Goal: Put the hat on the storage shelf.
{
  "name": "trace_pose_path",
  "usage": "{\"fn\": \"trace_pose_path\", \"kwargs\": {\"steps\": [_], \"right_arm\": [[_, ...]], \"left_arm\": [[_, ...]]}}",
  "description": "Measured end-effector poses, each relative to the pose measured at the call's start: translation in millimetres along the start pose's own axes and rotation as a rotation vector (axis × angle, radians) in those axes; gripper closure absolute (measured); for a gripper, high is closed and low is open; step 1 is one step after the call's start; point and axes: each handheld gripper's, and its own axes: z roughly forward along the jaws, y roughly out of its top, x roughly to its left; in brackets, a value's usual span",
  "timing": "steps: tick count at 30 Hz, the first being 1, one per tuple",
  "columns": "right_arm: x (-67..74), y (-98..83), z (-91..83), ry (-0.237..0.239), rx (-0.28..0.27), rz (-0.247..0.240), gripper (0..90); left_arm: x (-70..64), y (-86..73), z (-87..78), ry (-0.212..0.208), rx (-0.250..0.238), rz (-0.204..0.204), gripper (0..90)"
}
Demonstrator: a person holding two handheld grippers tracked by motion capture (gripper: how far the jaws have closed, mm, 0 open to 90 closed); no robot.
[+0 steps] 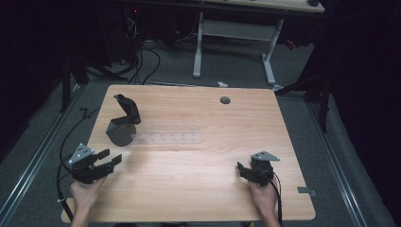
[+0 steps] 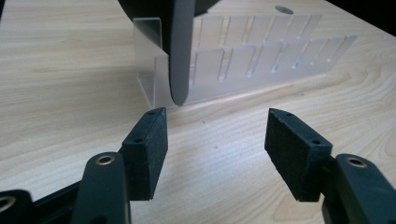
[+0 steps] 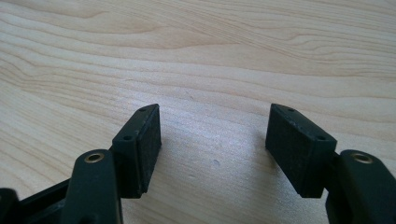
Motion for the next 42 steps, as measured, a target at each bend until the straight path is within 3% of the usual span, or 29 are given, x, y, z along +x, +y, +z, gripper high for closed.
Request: {"fn": "trace_pose_path", "kwargs": {"steps": [8,14,22,31,37,42], "right_arm": [[0.2,0.0,0.0,0.000,0.000,0.000,36.0],[0.2,0.0,0.1,-0.001,0.000,-0.002,36.0],[0.4,0.0,0.0,-0.002,0.000,-0.002,36.0],[0.4,0.0,0.0,-0.002,0.000,-0.002,36.0],[0.5,-0.1,0.0,-0.003,0.000,-0.002,36.0],[0.5,-0.1,0.0,-0.003,0.000,-0.003,35.9]], "left_arm": [[-2.2,-13.8,-0.4,-0.015,0.037,-0.012,39.4],[-2.0,-22.0,-0.7,-0.009,0.036,-0.026,38.3],[-2.4,-32.9,1.6,0.005,0.065,-0.016,37.7],[-7.9,-49.3,8.3,0.023,0.108,0.040,36.9],[-12.3,-60.6,14.8,0.032,0.144,0.097,36.6],[-14.8,-67.0,18.0,0.029,0.151,0.113,36.6]]}}
